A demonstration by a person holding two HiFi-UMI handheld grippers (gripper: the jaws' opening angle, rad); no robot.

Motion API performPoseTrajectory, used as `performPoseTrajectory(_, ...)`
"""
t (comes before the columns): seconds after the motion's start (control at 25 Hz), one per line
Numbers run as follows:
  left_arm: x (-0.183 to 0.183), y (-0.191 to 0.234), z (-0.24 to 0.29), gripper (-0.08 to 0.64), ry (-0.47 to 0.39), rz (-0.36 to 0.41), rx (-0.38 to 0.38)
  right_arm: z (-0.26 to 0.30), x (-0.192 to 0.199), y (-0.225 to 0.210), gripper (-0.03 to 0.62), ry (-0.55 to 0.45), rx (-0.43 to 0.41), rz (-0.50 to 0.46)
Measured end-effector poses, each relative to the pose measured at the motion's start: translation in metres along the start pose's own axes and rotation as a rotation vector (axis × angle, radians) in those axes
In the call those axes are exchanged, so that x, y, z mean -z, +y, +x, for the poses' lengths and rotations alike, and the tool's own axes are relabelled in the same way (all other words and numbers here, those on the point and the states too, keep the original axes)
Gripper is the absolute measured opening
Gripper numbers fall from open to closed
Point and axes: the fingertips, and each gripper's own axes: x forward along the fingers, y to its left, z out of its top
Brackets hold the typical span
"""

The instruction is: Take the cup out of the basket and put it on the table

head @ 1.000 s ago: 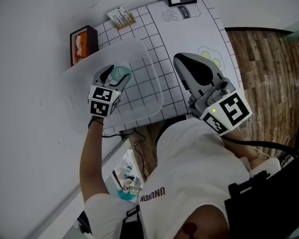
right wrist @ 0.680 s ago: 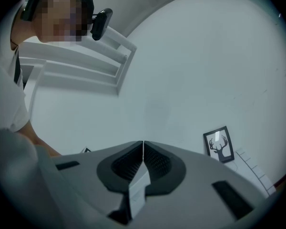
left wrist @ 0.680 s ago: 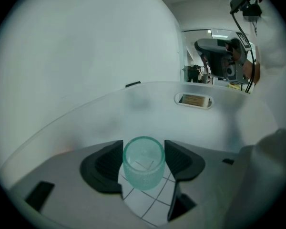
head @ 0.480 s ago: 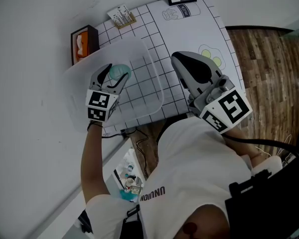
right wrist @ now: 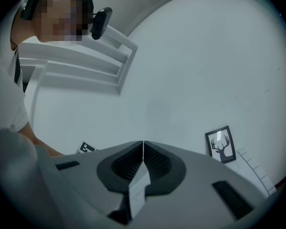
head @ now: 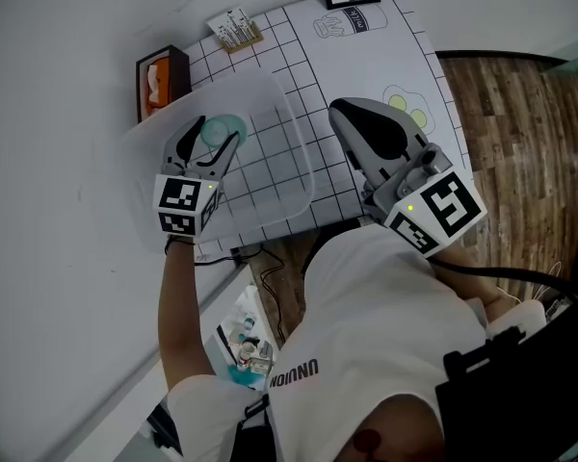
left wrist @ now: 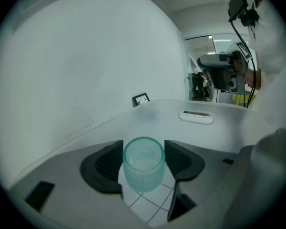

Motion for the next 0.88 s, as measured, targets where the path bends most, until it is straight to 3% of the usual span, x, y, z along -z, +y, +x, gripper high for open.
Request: performPoseTrajectory(0.88, -0.036, -0.001, -0.037, 0.282, -0.134, -0.018, -0.061, 0.0, 0.004, 0.011, 0.021, 0.006, -0.035, 0.007)
